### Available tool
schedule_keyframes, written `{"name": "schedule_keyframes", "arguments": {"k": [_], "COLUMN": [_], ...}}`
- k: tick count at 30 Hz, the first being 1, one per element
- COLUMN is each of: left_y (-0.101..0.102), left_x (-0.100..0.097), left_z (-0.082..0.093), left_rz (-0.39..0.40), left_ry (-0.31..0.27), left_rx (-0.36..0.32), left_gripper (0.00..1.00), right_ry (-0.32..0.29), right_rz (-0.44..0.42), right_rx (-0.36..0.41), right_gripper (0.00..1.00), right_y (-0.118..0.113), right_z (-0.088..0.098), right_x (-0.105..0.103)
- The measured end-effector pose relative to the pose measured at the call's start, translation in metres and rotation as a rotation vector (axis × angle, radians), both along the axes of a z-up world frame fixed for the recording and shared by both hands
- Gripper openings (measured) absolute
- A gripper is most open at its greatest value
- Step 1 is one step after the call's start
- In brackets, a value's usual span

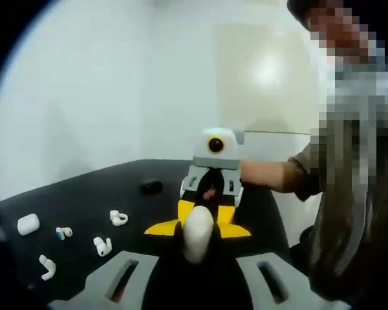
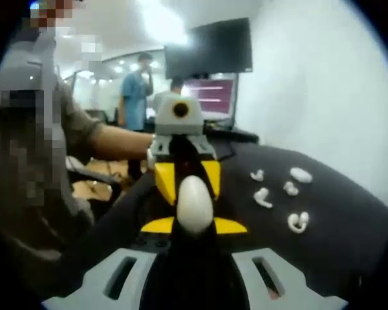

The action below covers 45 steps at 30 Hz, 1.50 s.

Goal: Pick up three earphones and place each one into its charging case using tactile feedback, ensure that each earphone is properly inserted and securely positioned inside the case.

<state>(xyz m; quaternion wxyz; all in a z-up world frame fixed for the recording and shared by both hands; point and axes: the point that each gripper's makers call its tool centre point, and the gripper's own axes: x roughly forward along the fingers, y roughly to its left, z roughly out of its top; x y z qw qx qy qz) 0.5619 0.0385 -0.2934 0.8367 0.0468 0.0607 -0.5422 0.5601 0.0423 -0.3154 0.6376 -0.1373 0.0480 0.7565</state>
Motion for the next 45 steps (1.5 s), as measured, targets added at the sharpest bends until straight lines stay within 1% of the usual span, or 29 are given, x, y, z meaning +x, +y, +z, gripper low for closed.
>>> {"name": "schedule_keyframes", "arguments": {"k": [4,6,8,10,11,14,16,17,20,21,24,25,26,27,29,30,32,34,36,37,38,39,40,41,42,43,44,45], "left_y": [-0.0007,-0.0007,-0.0014,-0.0012,-0.0004,0.0018,0.0022,0.0025,0.0036,0.0039,0.0038,0.0036,0.0032,0.0023,0.0005,0.0003,0.0001,-0.0006,-0.0002,-0.0003,-0.0004,-0.0001,0.0007,0.0013,0.0009,0.0012,0.0031,0.0039], "left_x": [-0.0012,-0.0017,-0.0017,-0.0011,-0.0013,0.0003,0.0009,0.0011,0.003,0.0026,0.0022,0.0021,0.0024,0.0027,-0.0002,-0.0008,-0.0006,-0.0014,-0.0013,-0.0005,-0.0002,0.0004,0.0016,0.0029,0.0036,0.0027,0.0044,0.0058], "left_z": [-0.0009,-0.0008,-0.0004,-0.0005,-0.0013,-0.001,-0.0018,-0.0021,-0.0019,-0.0022,-0.002,-0.0019,-0.0017,-0.0007,-0.0009,-0.0012,-0.001,-0.001,-0.0009,-0.0007,-0.0017,-0.0018,-0.0024,-0.0031,-0.0018,0.0028,0.0028,0.0029], "left_rz": [0.001,-0.001,-0.003,-0.001,0.005,0.0,0.003,0.002,0.0,-0.003,-0.005,-0.006,-0.003,-0.005,-0.009,-0.005,-0.009,-0.015,-0.018,-0.016,-0.011,-0.009,-0.003,0.003,0.002,-0.013,-0.016,-0.024], "left_ry": [-0.007,-0.004,0.016,0.043,0.087,0.14,0.194,0.22,0.266,0.292,0.292,0.287,0.259,0.201,0.158,0.16,0.151,0.142,0.154,0.163,0.198,0.218,0.256,0.309,0.368,0.449,0.531,0.575], "left_rx": [0.006,0.01,0.01,0.002,-0.011,-0.027,-0.044,-0.05,-0.064,-0.07,-0.072,-0.071,-0.066,-0.055,-0.039,-0.04,-0.038,-0.035,-0.039,-0.04,-0.047,-0.053,-0.063,-0.078,-0.107,-0.154,-0.177,-0.194], "left_gripper": [0.19,0.18,0.17,0.17,0.17,0.17,0.16,0.16,0.16,0.16,0.16,0.16,0.16,0.16,0.16,0.16,0.16,0.17,0.16,0.16,0.16,0.16,0.16,0.16,0.16,0.16,0.16,0.16], "right_ry": [-0.009,-0.047,-0.063,-0.064,-0.063,-0.079,-0.083,-0.091,-0.125,-0.139,-0.146,-0.132,-0.084,-0.019,0.12,0.139,0.131,0.107,0.09,0.054,0.022,0.014,-0.032,-0.07,-0.069,-0.079,-0.11,-0.11], "right_rz": [0.001,0.003,0.002,0.0,-0.002,0.001,-0.001,0.0,0.003,0.007,0.01,0.004,-0.007,-0.018,-0.021,-0.019,-0.012,-0.012,-0.007,-0.002,0.0,-0.004,-0.004,-0.005,0.0,0.001,0.008,0.008], "right_rx": [0.001,0.0,-0.004,-0.01,-0.013,-0.014,-0.016,-0.016,-0.013,-0.01,-0.009,-0.014,-0.023,-0.031,-0.047,-0.057,-0.043,-0.043,-0.044,-0.044,-0.043,-0.047,-0.05,-0.058,-0.053,-0.044,-0.039,-0.039], "right_gripper": [0.22,0.22,0.22,0.22,0.22,0.22,0.22,0.22,0.22,0.22,0.22,0.22,0.22,0.22,0.22,0.23,0.24,0.23,0.22,0.22,0.22,0.22,0.22,0.22,0.22,0.22,0.22,0.21], "right_y": [0.0,0.0001,0.0001,0.0,0.0002,0.0007,0.0007,0.0008,0.0006,0.0007,0.001,0.0009,0.0003,0.0,0.0004,0.0007,0.0018,0.0019,0.002,0.0016,0.0015,0.0016,0.0019,0.0019,0.0018,0.002,0.0024,0.0024], "right_z": [-0.0005,-0.0016,-0.0027,-0.0039,-0.0044,-0.005,-0.0052,-0.0053,-0.0049,-0.0045,-0.004,-0.0042,-0.0053,-0.0057,-0.0068,-0.0063,-0.004,-0.0045,-0.0041,-0.0039,-0.004,-0.0053,-0.0063,-0.0079,-0.0075,-0.0063,-0.0061,-0.0063], "right_x": [-0.0004,-0.0014,-0.0007,0.0001,0.0004,-0.0005,0.0001,0.0001,-0.0006,-0.0012,-0.0009,-0.0001,-0.0003,-0.0007,-0.0026,-0.0026,-0.0023,-0.0028,-0.0032,-0.0018,-0.0009,-0.0016,0.0003,0.0008,-0.0014,-0.002,-0.0023,-0.0027]}}
